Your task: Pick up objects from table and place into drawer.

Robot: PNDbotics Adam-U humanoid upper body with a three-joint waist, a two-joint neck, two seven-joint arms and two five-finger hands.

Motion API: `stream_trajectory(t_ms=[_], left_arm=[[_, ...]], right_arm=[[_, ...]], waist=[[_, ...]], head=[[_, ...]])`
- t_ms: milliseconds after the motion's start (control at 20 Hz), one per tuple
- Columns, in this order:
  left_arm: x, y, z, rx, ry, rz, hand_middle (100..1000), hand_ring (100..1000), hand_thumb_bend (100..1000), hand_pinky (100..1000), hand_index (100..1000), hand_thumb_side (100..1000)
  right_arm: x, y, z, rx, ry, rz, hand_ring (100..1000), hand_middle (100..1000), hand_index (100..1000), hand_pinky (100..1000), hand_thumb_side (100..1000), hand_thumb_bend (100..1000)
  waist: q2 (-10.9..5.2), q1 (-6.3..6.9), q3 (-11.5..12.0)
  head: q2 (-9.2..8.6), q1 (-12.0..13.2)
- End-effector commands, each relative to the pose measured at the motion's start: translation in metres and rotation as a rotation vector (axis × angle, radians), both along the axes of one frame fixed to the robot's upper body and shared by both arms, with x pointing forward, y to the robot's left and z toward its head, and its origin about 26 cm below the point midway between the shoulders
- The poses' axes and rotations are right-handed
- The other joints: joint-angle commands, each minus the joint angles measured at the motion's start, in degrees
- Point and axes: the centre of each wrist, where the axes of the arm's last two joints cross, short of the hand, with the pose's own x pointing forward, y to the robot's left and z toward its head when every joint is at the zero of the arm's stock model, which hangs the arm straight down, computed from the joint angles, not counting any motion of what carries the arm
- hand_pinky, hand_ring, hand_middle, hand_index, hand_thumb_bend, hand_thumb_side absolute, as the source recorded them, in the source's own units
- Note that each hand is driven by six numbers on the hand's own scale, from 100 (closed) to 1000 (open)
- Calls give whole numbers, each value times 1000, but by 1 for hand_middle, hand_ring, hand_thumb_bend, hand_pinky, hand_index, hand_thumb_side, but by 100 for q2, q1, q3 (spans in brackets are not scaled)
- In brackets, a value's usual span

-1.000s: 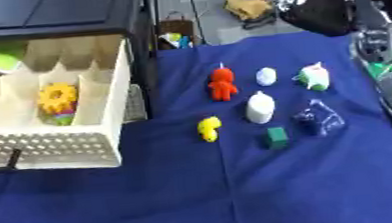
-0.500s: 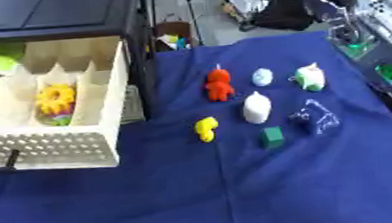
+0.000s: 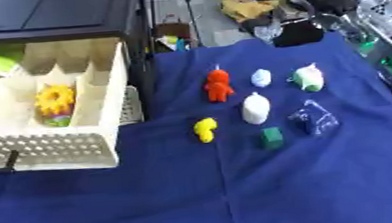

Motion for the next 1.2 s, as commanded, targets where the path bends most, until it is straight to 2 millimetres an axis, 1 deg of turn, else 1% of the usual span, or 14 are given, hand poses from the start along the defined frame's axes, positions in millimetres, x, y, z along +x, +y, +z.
stream_trajectory(t_ms=[50, 150, 250, 350, 500, 600, 750, 800, 850, 950, 1050, 1200], left_arm=[[-1, 3, 8, 32, -21, 0, 629, 628, 283, 442, 846, 1000], [-1, 3, 8, 33, -21, 0, 629, 628, 282, 442, 847, 1000], [-1, 3, 8, 33, -21, 1, 629, 628, 282, 442, 846, 1000], [-1, 3, 8, 33, -22, 1, 629, 628, 282, 442, 846, 1000], [-1, 2, 9, 32, -23, 2, 629, 629, 282, 442, 846, 1000], [-1, 2, 9, 32, -23, 1, 630, 629, 282, 441, 846, 1000], [0, 1, 10, 32, -25, 0, 630, 630, 283, 442, 847, 1000], [0, 1, 10, 32, -25, 0, 630, 630, 283, 441, 847, 1000], [0, 1, 10, 32, -26, -1, 630, 630, 283, 441, 847, 1000], [0, 1, 10, 32, -27, -2, 630, 630, 283, 441, 847, 1000], [0, 0, 10, 32, -28, -3, 630, 630, 283, 441, 847, 1000], [0, 0, 10, 32, -28, -4, 630, 630, 283, 441, 847, 1000]], right_arm=[[-8, -29, 18, -46, 15, -74, 862, 812, 965, 774, 829, 418], [-12, -37, 17, -45, 49, -100, 867, 808, 967, 777, 787, 444], [-16, -43, 14, -37, 86, -125, 870, 798, 964, 779, 727, 491], [-20, -47, 12, -18, 117, -151, 870, 789, 954, 780, 707, 520], [-25, -49, 9, 17, 160, -184, 873, 779, 939, 782, 748, 550], [-29, -48, 7, 37, 190, -200, 872, 777, 935, 782, 753, 556], [-35, -45, 1, 60, 247, -218, 871, 773, 934, 779, 714, 554], [-36, -43, -1, 68, 265, -222, 870, 770, 936, 778, 669, 567], [-38, -43, -4, 75, 289, -230, 869, 770, 935, 778, 650, 570], [-40, -41, -9, 95, 334, -244, 866, 757, 932, 777, 555, 579], [-42, -38, -11, 117, 371, -255, 866, 755, 932, 778, 541, 579], [-46, -33, -6, 149, 408, -262, 866, 755, 932, 778, 541, 579]], waist=[[-100, -3, -17], [-91, -5, -24], [-83, -7, -23], [-78, -7, -25], [-67, -10, -32], [-59, -12, -35], [-37, -16, -34], [-32, -16, -33], [-25, -16, -33], [-16, -15, -29], [-12, -14, -25], [-11, -14, -23]], head=[[-73, 39], [-84, 50], [-96, 51], [-102, 54], [-112, 60], [-113, 59], [-122, 61], [-125, 61], [-129, 64], [-133, 64], [-138, 63], [-139, 62]])
